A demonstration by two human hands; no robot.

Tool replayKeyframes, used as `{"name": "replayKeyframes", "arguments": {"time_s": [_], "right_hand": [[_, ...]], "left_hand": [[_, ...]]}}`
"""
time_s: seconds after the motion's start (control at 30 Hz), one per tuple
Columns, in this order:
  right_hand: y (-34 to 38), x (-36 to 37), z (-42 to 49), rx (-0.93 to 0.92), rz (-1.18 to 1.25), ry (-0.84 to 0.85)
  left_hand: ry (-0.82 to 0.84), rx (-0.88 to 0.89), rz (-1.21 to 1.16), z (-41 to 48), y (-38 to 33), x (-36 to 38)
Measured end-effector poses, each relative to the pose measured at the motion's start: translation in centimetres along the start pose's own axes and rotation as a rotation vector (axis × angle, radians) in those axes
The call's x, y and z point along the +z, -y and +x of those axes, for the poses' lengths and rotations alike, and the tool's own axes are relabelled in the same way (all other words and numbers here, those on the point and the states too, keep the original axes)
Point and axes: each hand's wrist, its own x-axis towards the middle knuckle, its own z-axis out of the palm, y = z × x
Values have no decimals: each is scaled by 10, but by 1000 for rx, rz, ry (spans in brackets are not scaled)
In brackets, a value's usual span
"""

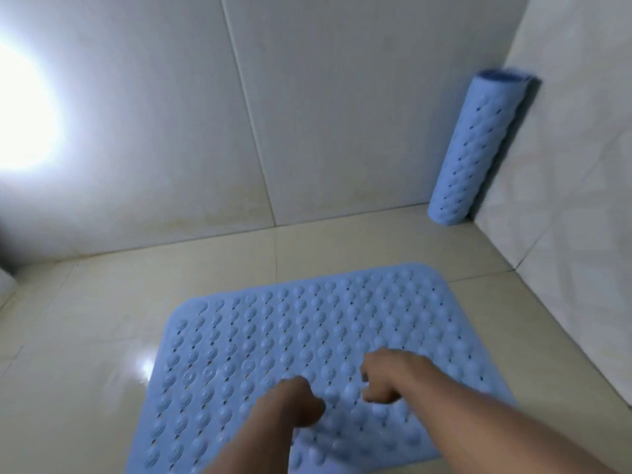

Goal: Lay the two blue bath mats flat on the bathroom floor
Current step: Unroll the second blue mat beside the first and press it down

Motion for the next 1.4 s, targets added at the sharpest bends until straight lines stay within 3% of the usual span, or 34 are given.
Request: {"name": "replayKeyframes", "arguments": {"time_s": [0.07,0.33,0.53,0.73,0.87,0.97,1.13,1.3,1.4], "right_hand": [[-40,-55,0,63,29,-47],[-187,-258,-96,208,90,-776],[-268,-320,-128,302,114,-1007],[-315,-350,-96,244,150,-1054],[-334,-354,-61,329,60,-923],[-338,-350,-40,347,45,-1025],[-339,-336,-21,254,20,-1125],[-334,-316,-27,138,-11,-1137],[-319,-293,-35,109,-32,-1117]], "left_hand": [[-78,115,11,-4,-36,-44],[-631,448,316,-51,-193,-229],[-835,538,536,-69,-300,-296],[-904,581,605,-44,-371,-335],[-944,619,593,-22,-403,-354],[-959,642,584,-6,-420,-362],[-959,628,569,18,-428,-357],[-1157,750,490,15,-421,-347],[-1152,783,480,-2,-407,-335]]}}
